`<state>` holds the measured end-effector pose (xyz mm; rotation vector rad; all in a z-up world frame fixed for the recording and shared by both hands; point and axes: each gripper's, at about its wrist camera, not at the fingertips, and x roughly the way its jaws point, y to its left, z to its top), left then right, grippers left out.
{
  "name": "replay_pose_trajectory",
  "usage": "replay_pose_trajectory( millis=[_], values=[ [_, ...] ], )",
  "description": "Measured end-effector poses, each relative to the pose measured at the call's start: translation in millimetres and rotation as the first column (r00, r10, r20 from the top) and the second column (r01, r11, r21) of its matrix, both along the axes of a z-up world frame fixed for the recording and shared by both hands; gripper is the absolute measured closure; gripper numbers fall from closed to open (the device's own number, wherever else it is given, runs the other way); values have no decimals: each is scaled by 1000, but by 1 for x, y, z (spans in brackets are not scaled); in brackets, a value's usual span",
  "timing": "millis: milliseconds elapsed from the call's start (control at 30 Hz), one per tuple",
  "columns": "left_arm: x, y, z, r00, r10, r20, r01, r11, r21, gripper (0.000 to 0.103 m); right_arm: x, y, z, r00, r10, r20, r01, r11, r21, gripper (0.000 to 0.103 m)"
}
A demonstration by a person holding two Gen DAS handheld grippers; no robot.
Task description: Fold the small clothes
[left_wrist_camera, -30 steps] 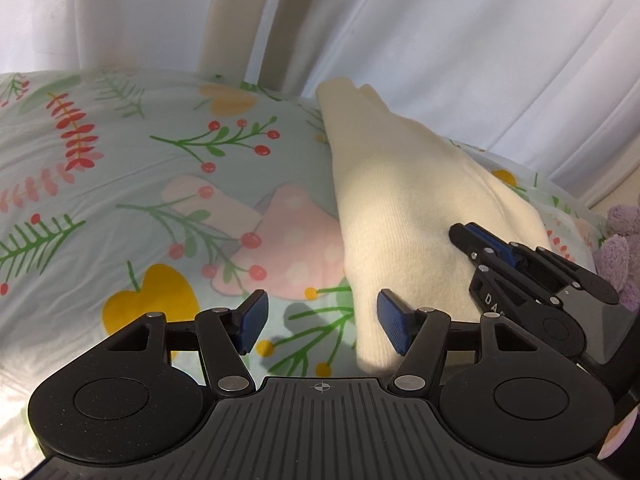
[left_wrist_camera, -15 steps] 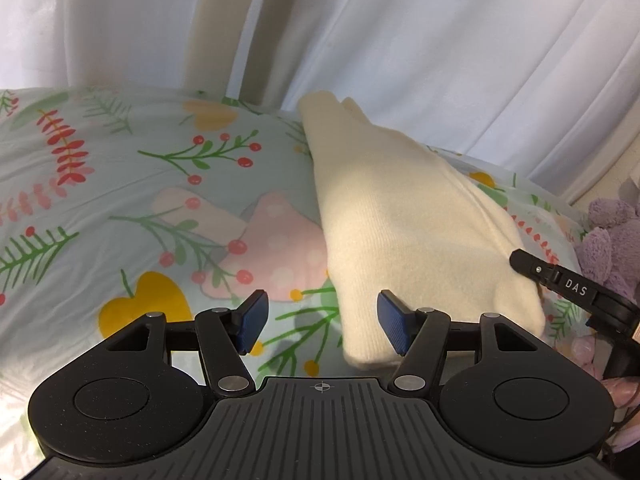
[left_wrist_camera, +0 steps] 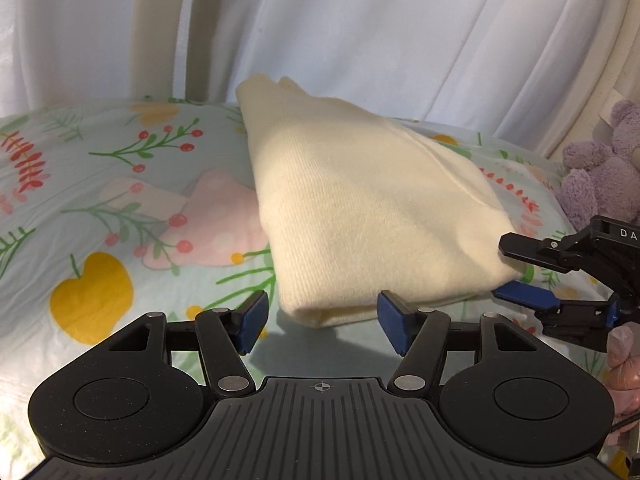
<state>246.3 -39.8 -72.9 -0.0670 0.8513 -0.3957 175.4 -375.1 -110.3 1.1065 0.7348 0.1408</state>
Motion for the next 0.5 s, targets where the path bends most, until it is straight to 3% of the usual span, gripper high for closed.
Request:
replay_pose_trajectory(
  millis=[100, 167, 200, 233, 267, 300, 400, 500],
  values=[
    [1, -7, -3, 1000, -2, 19, 1, 1000, 30, 37, 14, 11, -7, 1000, 1, 10, -2, 998, 56, 60],
    [2, -9, -5, 1000, 8, 29, -9, 1000, 27, 37, 21, 19, -5, 1000, -15, 28, 14, 999, 37, 61],
    [2, -10, -5, 999, 9, 33, -10, 1000, 25, 37, 25, 23, -6, 1000, -18, 21, 17, 1000, 22, 65],
    [3, -11, -6, 999, 4, 36, -5, 1000, 31, 37, 32, 27, -7, 1000, -20, 8, 20, 1000, 16, 82],
    [3, -13, -7, 999, -4, 37, 3, 999, 42, 37, 35, 30, -7, 1000, -23, -11, 24, 1000, 7, 91],
    [2, -15, -7, 999, -19, 43, 16, 998, 57, 37, 38, 32, -6, 1000, -26, -15, 26, 1000, 10, 93],
    [0, -19, -8, 997, -31, 72, 25, 996, 86, 36, 44, 29, 1, 997, -39, 60, 26, 979, 202, 94],
    [7, -12, -7, 994, 65, 92, -72, 995, 73, 45, 44, 22, 6, 992, -55, 118, 9, 935, 355, 95]
  ],
)
